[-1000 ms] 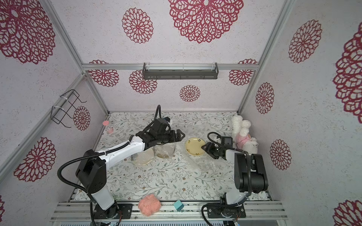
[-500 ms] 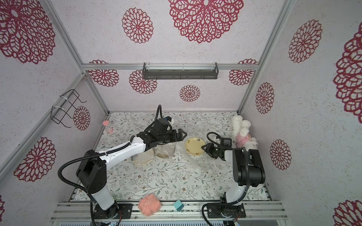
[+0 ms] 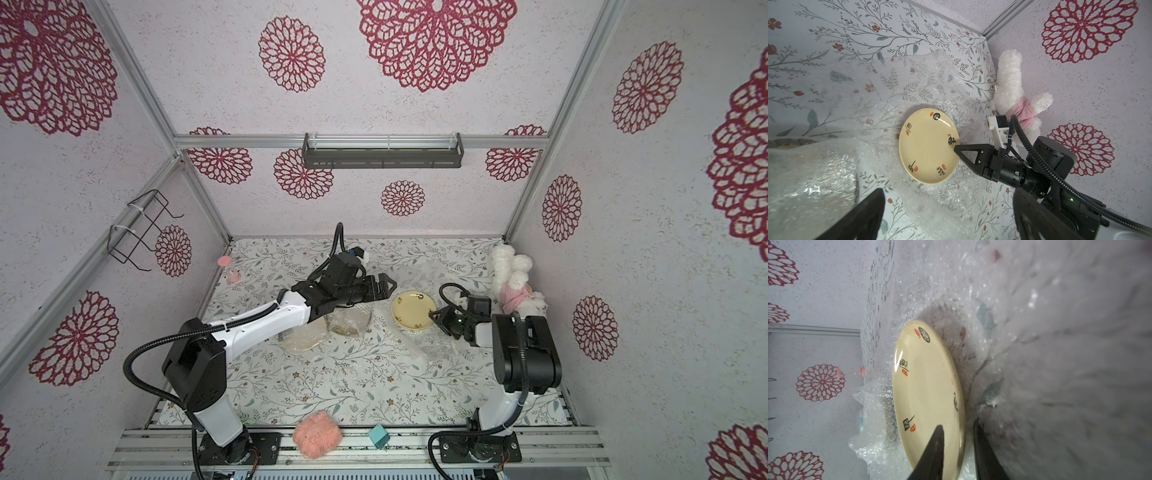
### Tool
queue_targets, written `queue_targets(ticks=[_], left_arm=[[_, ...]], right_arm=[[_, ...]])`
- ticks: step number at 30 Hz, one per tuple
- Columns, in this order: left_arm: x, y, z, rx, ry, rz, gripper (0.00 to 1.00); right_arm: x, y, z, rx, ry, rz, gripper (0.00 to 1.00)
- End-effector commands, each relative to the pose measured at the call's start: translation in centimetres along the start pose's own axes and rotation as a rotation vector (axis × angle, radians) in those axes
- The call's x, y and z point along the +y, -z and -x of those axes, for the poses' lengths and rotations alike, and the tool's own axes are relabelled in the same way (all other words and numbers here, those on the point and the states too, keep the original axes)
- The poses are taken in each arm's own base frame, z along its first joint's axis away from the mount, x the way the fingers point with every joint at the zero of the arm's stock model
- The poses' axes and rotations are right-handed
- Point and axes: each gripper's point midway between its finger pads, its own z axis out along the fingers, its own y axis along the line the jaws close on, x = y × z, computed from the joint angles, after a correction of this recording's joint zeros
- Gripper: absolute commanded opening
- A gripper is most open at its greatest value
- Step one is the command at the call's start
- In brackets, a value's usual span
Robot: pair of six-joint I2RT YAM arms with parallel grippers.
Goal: Unpack dinner plates from bubble wrap
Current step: Pick up the plate from the bubble wrap.
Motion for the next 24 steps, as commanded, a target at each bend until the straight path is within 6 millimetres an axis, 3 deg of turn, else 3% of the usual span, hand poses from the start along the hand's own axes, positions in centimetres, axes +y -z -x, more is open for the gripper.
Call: queue_targets(ticks=[1, 11, 24], left_arm=[[0.0, -0.2, 0.0, -0.013, -0.009, 0.010, 0.97], [0.4, 0.1, -0.7, -0.006, -0.005, 0.021, 0.97], [1.0, 0.5, -1.1, -0.001, -0.009, 0.041, 0.97]], right_arm=[[0.2, -0.1, 0.4, -0.030, -0.005, 0.002, 0.22], [0.6, 0.8, 0.8, -0.074, -0.015, -0.001, 0.05], [4.2, 3.6, 3.4, -0.154, -0.017, 0.019, 0.00]])
